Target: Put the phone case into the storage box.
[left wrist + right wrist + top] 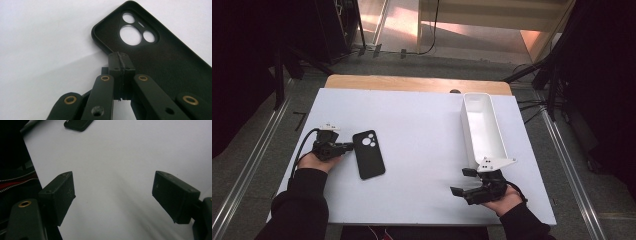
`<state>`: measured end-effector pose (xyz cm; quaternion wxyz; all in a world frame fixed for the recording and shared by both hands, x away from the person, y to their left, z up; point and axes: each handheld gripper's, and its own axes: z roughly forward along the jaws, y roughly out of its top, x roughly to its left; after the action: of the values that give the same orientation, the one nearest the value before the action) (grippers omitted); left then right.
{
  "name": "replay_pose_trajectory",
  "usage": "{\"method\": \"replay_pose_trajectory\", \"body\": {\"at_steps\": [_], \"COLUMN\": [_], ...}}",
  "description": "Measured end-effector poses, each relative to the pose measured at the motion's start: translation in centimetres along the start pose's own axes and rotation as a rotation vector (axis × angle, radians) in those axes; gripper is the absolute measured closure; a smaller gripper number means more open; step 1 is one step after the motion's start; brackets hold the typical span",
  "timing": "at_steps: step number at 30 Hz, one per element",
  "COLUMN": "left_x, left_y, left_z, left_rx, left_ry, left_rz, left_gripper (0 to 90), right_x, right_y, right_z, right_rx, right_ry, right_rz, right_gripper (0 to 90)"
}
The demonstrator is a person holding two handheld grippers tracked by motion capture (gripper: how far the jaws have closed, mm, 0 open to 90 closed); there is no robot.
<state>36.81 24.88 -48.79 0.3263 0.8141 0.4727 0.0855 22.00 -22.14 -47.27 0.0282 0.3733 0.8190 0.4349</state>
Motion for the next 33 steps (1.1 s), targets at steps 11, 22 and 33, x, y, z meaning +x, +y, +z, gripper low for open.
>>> {"method": "replay_pose_trajectory", "body": {"at_steps": [11, 22, 33], "left_x": [-1.4, -3.4, -5.5], "left_y": [1.5, 2.7, 3.7], "left_z": [2.1, 3.8, 5.2], "left_rx": [-0.005, 0.001, 0.016], "left_ry": [-0.029, -0.066, -0.118], "left_rz": [0.042, 0.084, 0.140], "left_gripper": [89.4, 89.4, 89.3], "right_x": [0.0, 0.0, 0.0], "right_y": [0.0, 0.0, 0.1], "right_z": [0.0, 0.1, 0.1], "right_rx": [-0.004, -0.004, -0.001], "right_ry": [0.001, 0.000, 0.000], "right_rz": [-0.004, -0.008, -0.009], "right_gripper": [16.8, 16.9, 16.9]}}
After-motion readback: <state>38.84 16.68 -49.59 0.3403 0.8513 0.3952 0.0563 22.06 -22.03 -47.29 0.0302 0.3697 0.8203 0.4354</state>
